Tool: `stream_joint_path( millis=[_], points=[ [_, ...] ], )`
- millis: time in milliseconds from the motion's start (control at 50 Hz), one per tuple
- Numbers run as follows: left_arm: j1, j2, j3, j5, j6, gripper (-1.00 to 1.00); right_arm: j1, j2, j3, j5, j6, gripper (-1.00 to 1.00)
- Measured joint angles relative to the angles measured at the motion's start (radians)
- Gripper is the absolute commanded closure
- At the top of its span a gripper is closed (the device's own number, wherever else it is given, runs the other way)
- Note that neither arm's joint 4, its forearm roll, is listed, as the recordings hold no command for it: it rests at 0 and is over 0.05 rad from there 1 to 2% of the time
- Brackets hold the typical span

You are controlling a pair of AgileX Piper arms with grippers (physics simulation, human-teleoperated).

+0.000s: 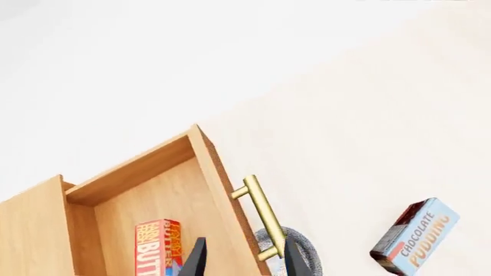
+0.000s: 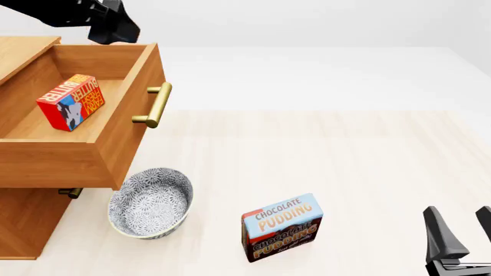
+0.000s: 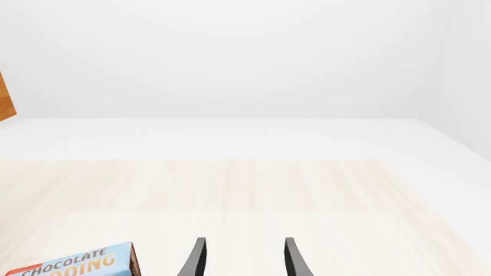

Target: Put the butter at the back in the top drawer of the cabinet and close it.

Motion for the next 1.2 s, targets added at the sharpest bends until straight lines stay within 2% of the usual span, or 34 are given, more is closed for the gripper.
stream_joint_path(
  millis=[340, 740, 1200],
  points=[
    [-0.166, 0.101, -0.064, -0.012, -0.063, -1.00, 0.000, 0.000, 0.000, 0.000, 0.000, -1.00],
    [-0.316, 0.176, -0.018, -0.089, -0.146, -1.00, 0.000, 0.000, 0.000, 0.000, 0.000, -1.00],
    [-0.385, 0.270, 0.049, -0.183, -0.215, -1.00, 0.000, 0.000, 0.000, 0.000, 0.000, -1.00]
  ],
)
